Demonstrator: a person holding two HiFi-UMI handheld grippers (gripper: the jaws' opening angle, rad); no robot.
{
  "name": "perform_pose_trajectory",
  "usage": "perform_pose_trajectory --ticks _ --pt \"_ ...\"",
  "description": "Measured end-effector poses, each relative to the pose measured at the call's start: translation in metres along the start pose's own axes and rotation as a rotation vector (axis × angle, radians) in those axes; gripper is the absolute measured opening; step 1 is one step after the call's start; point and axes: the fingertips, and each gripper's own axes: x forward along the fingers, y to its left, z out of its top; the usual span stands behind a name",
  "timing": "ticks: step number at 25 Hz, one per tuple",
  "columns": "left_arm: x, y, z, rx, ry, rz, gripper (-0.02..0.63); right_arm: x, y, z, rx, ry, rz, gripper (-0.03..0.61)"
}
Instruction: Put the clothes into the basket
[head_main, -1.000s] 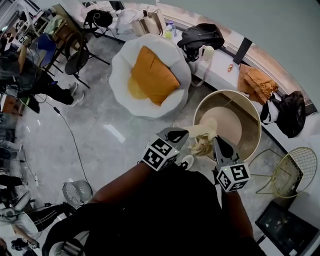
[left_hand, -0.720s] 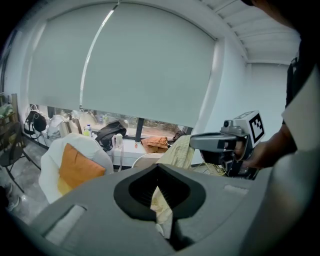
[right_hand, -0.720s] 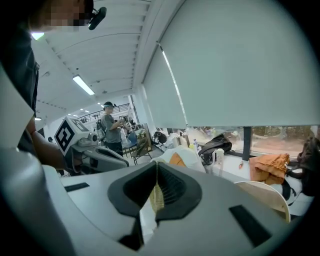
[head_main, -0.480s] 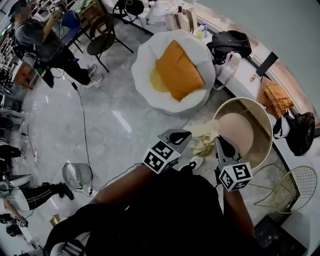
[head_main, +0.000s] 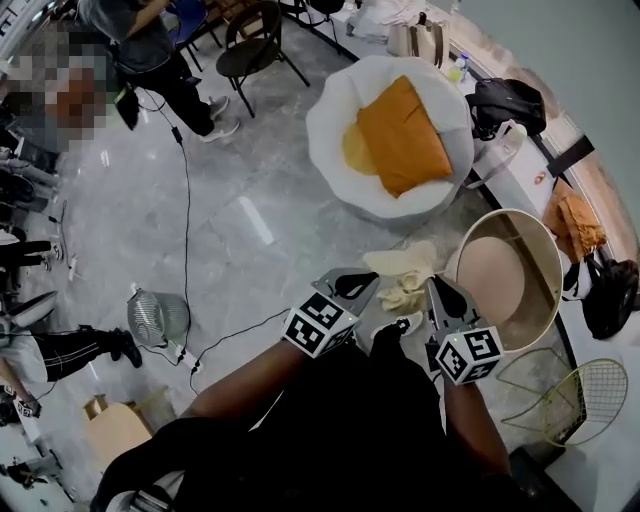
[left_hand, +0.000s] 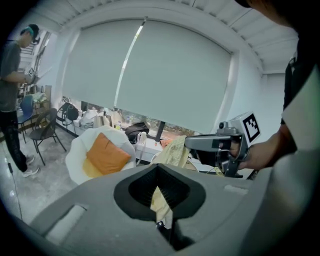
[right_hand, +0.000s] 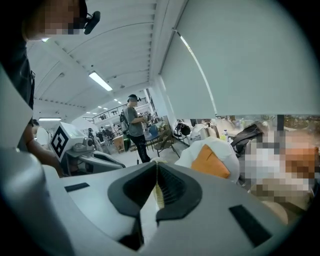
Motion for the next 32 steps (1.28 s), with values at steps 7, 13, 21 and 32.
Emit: perform_pose_trajectory --ticks 7,13,21,32 --pt "-0.077 0.047 -0.030 -0.087 -0.072 0.134 0.000 0.045 0.089 -0.007 -0.090 0.054 0.167 0.026" --pt "-0.139 0.077 -0.050 -0.139 -0.136 0.251 0.000 0.078 0.156 -0.009 -0.149 0.083 0.299 0.026" --pt "-0.226 0.121 -0.087 -0.255 -0.231 0.507 0.000 0.133 0.232 -0.011 -0.245 0.156 0.521 0.026" --pt "-0.316 0.161 -0.147 -0.467 -0.299 0.806 0.000 0.209 0.332 -0.013 -0.330 0.246 0.803 0.026"
